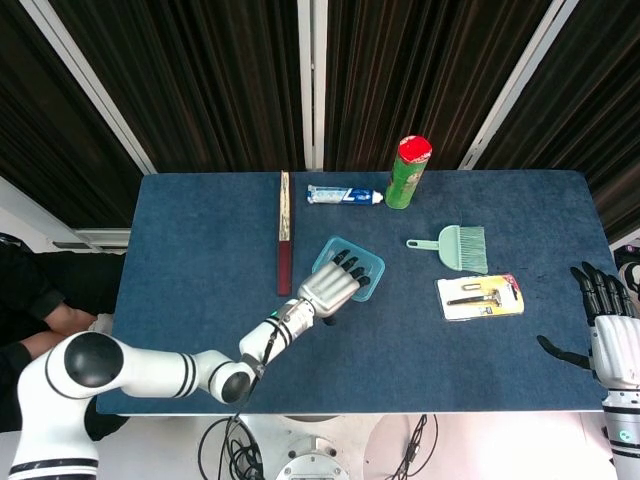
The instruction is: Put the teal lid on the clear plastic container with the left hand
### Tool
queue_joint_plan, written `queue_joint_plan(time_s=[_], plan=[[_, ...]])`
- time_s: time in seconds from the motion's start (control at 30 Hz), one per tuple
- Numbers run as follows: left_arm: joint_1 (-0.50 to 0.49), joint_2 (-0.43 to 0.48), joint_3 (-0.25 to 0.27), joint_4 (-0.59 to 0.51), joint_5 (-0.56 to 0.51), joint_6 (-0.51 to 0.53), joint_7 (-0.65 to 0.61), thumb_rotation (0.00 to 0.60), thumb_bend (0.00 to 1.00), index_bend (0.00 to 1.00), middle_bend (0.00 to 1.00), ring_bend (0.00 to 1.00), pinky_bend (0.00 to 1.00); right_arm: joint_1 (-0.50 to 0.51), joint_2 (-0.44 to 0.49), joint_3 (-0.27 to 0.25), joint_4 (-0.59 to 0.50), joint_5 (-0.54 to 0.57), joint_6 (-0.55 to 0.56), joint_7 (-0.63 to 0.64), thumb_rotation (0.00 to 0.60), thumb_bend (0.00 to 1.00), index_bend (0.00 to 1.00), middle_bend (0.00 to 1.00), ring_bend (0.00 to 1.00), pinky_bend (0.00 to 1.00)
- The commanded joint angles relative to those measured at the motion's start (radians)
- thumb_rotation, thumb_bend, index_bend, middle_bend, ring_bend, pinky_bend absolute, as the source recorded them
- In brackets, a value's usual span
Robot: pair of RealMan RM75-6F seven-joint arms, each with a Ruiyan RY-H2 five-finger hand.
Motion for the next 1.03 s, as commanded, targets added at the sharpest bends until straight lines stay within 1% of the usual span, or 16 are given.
queue_joint_plan(time_s=[0.03, 0.13, 0.2, 0.3, 0.43, 0.63, 0.83, 0.93, 1.03], plan=[[0.113, 0.112, -0.026, -0.102, 0.068, 0.107, -0.11, 0.6, 0.07, 0.2, 0.14, 0.04, 0.0, -0.002, 0.01, -0.004, 0.002, -0.003, -0.004, 0.01, 0.6, 0.04, 0.0, 0.0, 0.0, 0.0], [0.219, 0.19, -0.013, -0.174, 0.133, 0.194, -0.207, 0.6, 0.06, 0.2, 0.14, 0.04, 0.0, 0.0, 0.02, -0.011, 0.008, -0.003, -0.021, 0.04, 0.6, 0.04, 0.0, 0.0, 0.0, 0.0], [0.286, 0.233, 0.009, -0.202, 0.175, 0.248, -0.255, 0.6, 0.06, 0.2, 0.14, 0.04, 0.0, 0.0, 0.021, -0.013, 0.02, -0.004, -0.028, 0.061, 0.6, 0.04, 0.0, 0.0, 0.0, 0.0], [0.397, 0.297, 0.058, -0.239, 0.227, 0.34, -0.307, 0.6, 0.06, 0.2, 0.14, 0.04, 0.0, -0.001, 0.018, -0.016, 0.041, -0.007, -0.028, 0.085, 0.6, 0.04, 0.0, 0.0, 0.0, 0.0], [0.555, 0.367, 0.135, -0.271, 0.318, 0.477, -0.374, 0.6, 0.06, 0.2, 0.14, 0.04, 0.0, -0.01, 0.017, -0.018, 0.072, -0.013, -0.014, 0.125, 0.6, 0.04, 0.0, 0.0, 0.0, 0.0], [0.749, 0.423, 0.224, -0.276, 0.436, 0.65, -0.413, 0.6, 0.07, 0.2, 0.14, 0.04, 0.0, -0.009, 0.011, -0.016, 0.108, -0.021, -0.008, 0.156, 0.6, 0.04, 0.0, 0.0, 0.0, 0.0], [0.894, 0.438, 0.259, -0.272, 0.487, 0.754, -0.426, 0.6, 0.06, 0.2, 0.14, 0.04, 0.0, 0.004, 0.001, -0.017, 0.126, -0.042, -0.012, 0.17, 0.6, 0.04, 0.0, 0.0, 0.0, 0.0], [0.957, 0.436, 0.265, -0.262, 0.49, 0.791, -0.417, 0.6, 0.06, 0.2, 0.14, 0.04, 0.0, 0.011, 0.008, -0.024, 0.121, -0.053, -0.027, 0.203, 0.6, 0.04, 0.0, 0.0, 0.0, 0.0], [1.019, 0.425, 0.265, -0.244, 0.505, 0.828, -0.436, 0.6, 0.07, 0.2, 0.14, 0.04, 0.0, 0.015, 0.012, -0.025, 0.119, -0.059, -0.027, 0.207, 0.6, 0.04, 0.0, 0.0, 0.0, 0.0]])
